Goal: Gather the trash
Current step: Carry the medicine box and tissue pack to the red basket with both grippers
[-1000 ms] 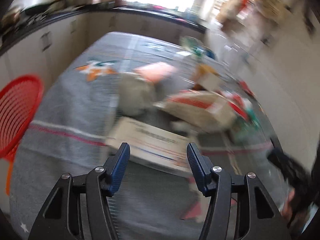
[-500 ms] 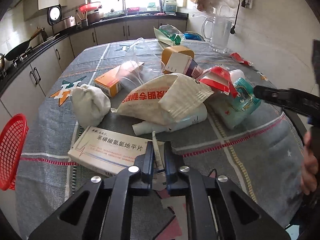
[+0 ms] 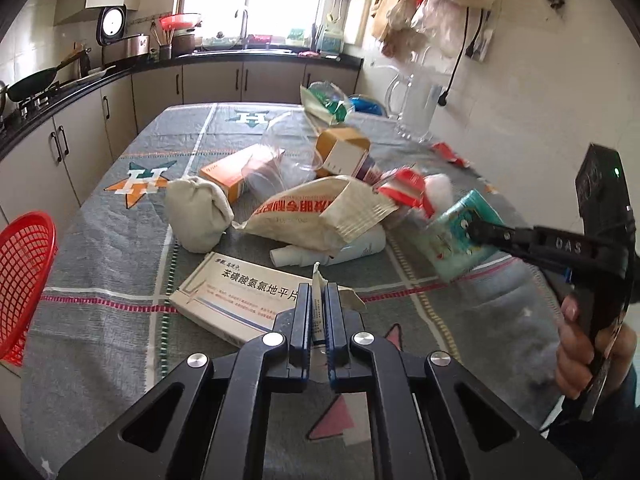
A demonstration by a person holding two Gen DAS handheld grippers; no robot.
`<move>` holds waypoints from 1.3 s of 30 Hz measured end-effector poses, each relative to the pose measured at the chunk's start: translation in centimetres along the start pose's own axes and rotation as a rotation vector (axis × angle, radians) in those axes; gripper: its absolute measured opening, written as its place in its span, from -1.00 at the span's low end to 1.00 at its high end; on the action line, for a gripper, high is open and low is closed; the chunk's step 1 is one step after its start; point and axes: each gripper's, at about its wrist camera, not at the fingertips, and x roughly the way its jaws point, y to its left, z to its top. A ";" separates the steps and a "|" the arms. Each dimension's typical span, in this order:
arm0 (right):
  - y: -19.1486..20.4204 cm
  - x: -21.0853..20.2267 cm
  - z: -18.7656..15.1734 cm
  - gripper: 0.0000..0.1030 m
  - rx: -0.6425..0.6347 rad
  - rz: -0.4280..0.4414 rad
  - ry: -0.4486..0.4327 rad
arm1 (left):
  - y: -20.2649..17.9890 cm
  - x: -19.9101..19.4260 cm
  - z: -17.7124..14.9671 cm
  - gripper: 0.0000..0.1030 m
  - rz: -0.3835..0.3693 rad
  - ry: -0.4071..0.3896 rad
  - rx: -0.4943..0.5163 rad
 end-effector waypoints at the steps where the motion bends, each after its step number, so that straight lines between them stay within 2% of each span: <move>1: 0.3 -0.6 -0.3 -0.73 -0.007 0.004 -0.009 | 0.1 -0.4 0.0 -0.89 -0.002 -0.006 -0.003; 10: 3.7 -3.4 -1.3 -0.73 -0.098 0.056 -0.048 | 0.7 -3.1 0.5 -0.89 -0.003 -0.060 -0.019; 20: 8.5 -2.1 -0.8 -0.73 -0.177 0.158 0.003 | 3.9 -7.2 1.3 -0.89 0.070 -0.133 -0.049; 34: 19.4 3.9 0.3 -0.73 -0.292 0.337 0.158 | 13.8 -13.6 1.8 -0.89 0.254 -0.209 -0.152; 39: 23.3 6.3 0.5 -0.73 -0.327 0.368 0.190 | 18.2 -14.7 1.6 -0.89 0.314 -0.215 -0.200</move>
